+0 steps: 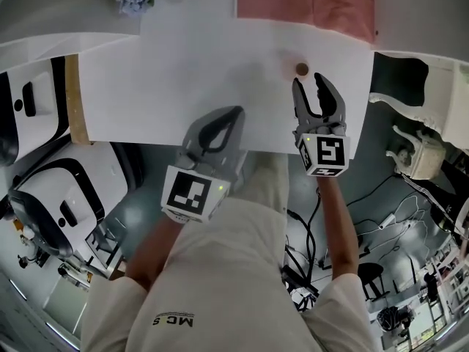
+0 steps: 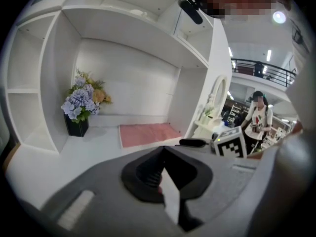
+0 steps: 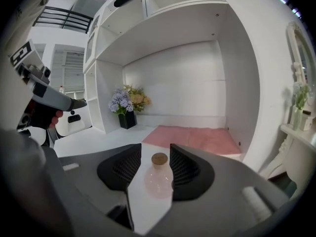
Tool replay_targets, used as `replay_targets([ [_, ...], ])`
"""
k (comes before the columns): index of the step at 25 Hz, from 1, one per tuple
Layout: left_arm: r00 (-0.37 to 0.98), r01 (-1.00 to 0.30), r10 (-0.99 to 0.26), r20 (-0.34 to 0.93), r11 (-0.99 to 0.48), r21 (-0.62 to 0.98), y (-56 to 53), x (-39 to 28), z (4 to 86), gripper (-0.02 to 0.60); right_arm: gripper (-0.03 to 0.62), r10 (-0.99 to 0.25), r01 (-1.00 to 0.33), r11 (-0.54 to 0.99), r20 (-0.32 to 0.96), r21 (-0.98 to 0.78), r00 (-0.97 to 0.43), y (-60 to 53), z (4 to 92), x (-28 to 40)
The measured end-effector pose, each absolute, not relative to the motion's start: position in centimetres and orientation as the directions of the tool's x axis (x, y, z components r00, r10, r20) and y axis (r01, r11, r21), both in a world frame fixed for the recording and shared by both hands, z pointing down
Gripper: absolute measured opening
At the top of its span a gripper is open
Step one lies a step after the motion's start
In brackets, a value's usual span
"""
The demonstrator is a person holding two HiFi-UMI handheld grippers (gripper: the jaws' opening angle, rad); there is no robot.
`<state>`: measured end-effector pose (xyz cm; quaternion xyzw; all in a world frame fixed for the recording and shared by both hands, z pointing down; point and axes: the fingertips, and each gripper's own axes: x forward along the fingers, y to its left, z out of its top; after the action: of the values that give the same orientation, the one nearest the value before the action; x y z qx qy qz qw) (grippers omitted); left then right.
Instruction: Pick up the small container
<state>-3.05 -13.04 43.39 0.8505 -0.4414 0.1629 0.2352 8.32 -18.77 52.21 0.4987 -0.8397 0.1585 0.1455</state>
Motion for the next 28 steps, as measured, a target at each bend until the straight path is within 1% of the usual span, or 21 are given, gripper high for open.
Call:
replay_targets([
  [17,0.560,-0.825,-0.638,0.528,-0.486,0.287,-12.1,-2.8,47.9,0.002,0.179,-0.789,-0.887,0.451,0.422,-0.097,-0.447,-20.7,57.6,7.4],
  [22,0.557,-0.828,-0.635,0.535,-0.479,0.293,-11.6,-3.0,48.9,0.002,0.166,-0.792,-0.884,0.460,0.412,-0.081,-0.449,-21.2,58.3,7.3],
  [24,0.555,-0.829,-0.632,0.541,-0.475,0.295,-11.2,-3.1,49.3,0.002,0.137,-0.792,-0.880,0.471,0.407,-0.065,-0.455,-21.1,58.5,7.0],
  [28,0.550,-0.833,-0.625,0.555,-0.464,0.302,-10.5,-3.1,50.2,0.002,0.132,-0.792,-0.872,0.488,0.397,-0.043,-0.463,-21.0,58.6,7.1],
])
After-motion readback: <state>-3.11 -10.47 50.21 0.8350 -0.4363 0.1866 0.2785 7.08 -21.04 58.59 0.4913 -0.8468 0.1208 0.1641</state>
